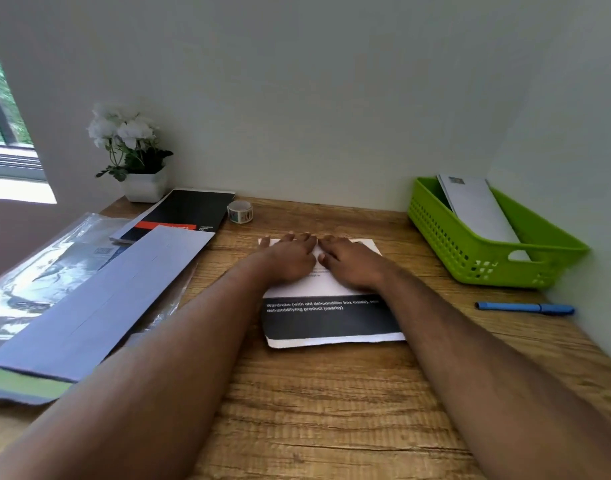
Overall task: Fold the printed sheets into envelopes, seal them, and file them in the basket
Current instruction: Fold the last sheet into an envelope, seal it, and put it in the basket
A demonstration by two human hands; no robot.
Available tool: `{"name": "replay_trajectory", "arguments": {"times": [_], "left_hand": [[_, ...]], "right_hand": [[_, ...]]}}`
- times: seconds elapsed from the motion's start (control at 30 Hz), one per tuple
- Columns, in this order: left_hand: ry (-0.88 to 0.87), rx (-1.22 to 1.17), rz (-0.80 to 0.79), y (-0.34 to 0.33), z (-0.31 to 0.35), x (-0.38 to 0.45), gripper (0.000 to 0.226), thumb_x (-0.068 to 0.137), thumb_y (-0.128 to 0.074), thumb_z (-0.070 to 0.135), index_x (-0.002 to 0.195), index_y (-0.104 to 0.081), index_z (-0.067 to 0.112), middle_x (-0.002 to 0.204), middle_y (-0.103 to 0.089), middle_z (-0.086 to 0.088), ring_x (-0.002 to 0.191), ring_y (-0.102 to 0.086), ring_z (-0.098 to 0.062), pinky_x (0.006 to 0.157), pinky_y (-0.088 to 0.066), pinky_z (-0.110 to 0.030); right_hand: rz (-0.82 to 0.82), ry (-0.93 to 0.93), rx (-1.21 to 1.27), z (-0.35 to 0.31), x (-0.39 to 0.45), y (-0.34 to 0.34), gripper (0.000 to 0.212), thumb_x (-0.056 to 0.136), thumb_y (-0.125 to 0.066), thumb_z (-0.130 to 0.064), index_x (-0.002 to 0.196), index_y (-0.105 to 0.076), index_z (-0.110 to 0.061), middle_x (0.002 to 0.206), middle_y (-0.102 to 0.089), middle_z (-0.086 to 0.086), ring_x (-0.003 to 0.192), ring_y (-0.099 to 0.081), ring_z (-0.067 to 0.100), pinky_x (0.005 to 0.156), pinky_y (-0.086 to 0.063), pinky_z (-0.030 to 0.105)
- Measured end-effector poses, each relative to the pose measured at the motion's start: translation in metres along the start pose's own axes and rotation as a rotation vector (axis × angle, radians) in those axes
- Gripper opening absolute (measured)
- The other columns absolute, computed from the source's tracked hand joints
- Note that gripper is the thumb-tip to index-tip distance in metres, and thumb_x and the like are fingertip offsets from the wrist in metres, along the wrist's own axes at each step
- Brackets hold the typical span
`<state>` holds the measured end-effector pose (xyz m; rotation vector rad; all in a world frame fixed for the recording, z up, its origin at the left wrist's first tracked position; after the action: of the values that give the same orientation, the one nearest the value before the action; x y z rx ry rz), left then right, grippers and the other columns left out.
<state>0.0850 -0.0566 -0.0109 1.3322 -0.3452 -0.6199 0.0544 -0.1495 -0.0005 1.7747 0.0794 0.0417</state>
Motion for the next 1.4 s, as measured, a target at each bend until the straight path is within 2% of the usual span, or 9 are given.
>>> {"name": "replay_trajectory", "arguments": {"times": [0.3, 0.47, 0.67, 0.77, 0.87, 0.97, 1.1, 1.17, 1.4], "left_hand": [[0.123, 0.007, -0.018, 0.002, -0.026, -0.001, 0.062, 0.103, -0.017, 0.052, 0.156, 0.001, 0.025, 0.163, 0.008, 0.009, 0.150, 0.008, -0.015, 0.114, 0.008, -0.064], [0.138, 0.053, 0.004, 0.013, -0.039, -0.010, 0.052, 0.106, -0.021, 0.035, 0.156, -0.011, 0.024, 0.164, -0.005, 0.006, 0.151, -0.003, -0.017, 0.111, 0.009, -0.066], [0.109, 0.026, 0.148, 0.032, -0.030, -0.005, 0.055, 0.090, -0.043, 0.021, 0.143, -0.037, 0.034, 0.154, -0.035, -0.001, 0.143, -0.028, -0.027, 0.115, -0.010, -0.057], [0.091, 0.034, 0.248, 0.041, -0.031, -0.004, 0.059, 0.084, -0.051, 0.027, 0.140, -0.042, 0.038, 0.150, -0.042, 0.001, 0.141, -0.029, -0.025, 0.115, -0.012, -0.055], [0.000, 0.011, 0.431, 0.055, -0.022, -0.010, 0.053, 0.084, -0.054, 0.019, 0.134, -0.051, 0.038, 0.140, -0.050, 0.004, 0.135, -0.035, -0.022, 0.111, -0.016, -0.045], [-0.132, -0.032, 0.716, 0.076, -0.009, -0.026, 0.040, 0.089, -0.056, 0.011, 0.123, -0.065, 0.030, 0.117, -0.061, 0.001, 0.116, -0.050, -0.024, 0.097, -0.020, -0.035], [-0.176, -0.103, 0.955, 0.083, -0.012, -0.039, 0.025, 0.083, -0.065, 0.009, 0.098, -0.075, 0.026, 0.102, -0.065, 0.002, 0.104, -0.055, -0.026, 0.085, -0.017, -0.031], [-0.102, -0.113, 0.865, 0.073, -0.017, -0.032, 0.025, 0.083, -0.064, 0.008, 0.095, -0.071, 0.028, 0.111, -0.062, 0.007, 0.113, -0.049, -0.021, 0.092, -0.017, -0.034], [0.127, -0.168, 0.360, 0.035, -0.030, -0.005, 0.029, 0.083, -0.050, 0.017, 0.101, -0.066, 0.032, 0.120, -0.063, 0.008, 0.119, -0.053, -0.019, 0.111, -0.021, -0.056]], "right_hand": [[-0.044, -0.277, -0.050, 0.066, -0.007, 0.008, 0.050, 0.104, -0.021, -0.039, 0.153, -0.017, -0.027, 0.161, -0.008, -0.010, 0.148, -0.007, 0.010, 0.116, 0.001, 0.057], [-0.063, -0.250, -0.058, 0.068, -0.010, 0.010, 0.054, 0.102, -0.024, -0.046, 0.153, -0.017, -0.029, 0.161, -0.009, -0.011, 0.148, -0.007, 0.009, 0.113, 0.008, 0.060], [0.084, -0.098, 0.035, 0.057, -0.015, 0.037, 0.062, 0.086, -0.062, -0.051, 0.139, -0.046, -0.024, 0.145, -0.045, -0.003, 0.131, -0.042, 0.016, 0.104, -0.032, 0.027], [0.091, -0.088, 0.127, 0.058, -0.009, 0.034, 0.053, 0.078, -0.072, -0.050, 0.121, -0.058, -0.023, 0.129, -0.051, -0.010, 0.120, -0.048, 0.012, 0.091, -0.036, 0.022], [0.124, -0.020, 0.220, 0.057, -0.008, 0.034, 0.073, 0.074, -0.075, -0.050, 0.138, -0.045, -0.033, 0.141, -0.044, -0.010, 0.133, -0.040, 0.013, 0.108, -0.032, 0.031], [0.281, -0.015, 0.045, 0.054, -0.008, 0.043, 0.079, 0.081, -0.070, -0.045, 0.147, -0.027, -0.039, 0.157, -0.022, -0.008, 0.146, -0.015, 0.019, 0.117, -0.014, 0.047], [0.762, 0.079, -0.003, 0.039, -0.021, 0.074, 0.031, 0.084, -0.067, -0.020, 0.114, -0.066, -0.028, 0.137, -0.053, -0.004, 0.135, -0.038, 0.021, 0.104, -0.027, 0.046], [0.807, 0.117, -0.046, 0.034, -0.022, 0.075, 0.021, 0.081, -0.067, -0.013, 0.096, -0.070, -0.027, 0.121, -0.064, -0.005, 0.124, -0.051, 0.020, 0.097, -0.030, 0.042], [0.335, 0.032, 0.014, 0.046, 0.001, 0.035, 0.033, 0.082, -0.055, -0.010, 0.107, -0.069, -0.026, 0.122, -0.065, -0.002, 0.114, -0.056, 0.018, 0.096, -0.042, 0.028]]}}
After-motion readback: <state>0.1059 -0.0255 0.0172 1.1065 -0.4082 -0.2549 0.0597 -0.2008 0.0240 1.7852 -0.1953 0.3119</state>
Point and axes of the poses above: each hand's wrist, its own x-axis towards the middle knuckle, its own y-axis out of the back of the hand, z = x × y, the point moved 8 cm from there along x, towards the middle knuckle
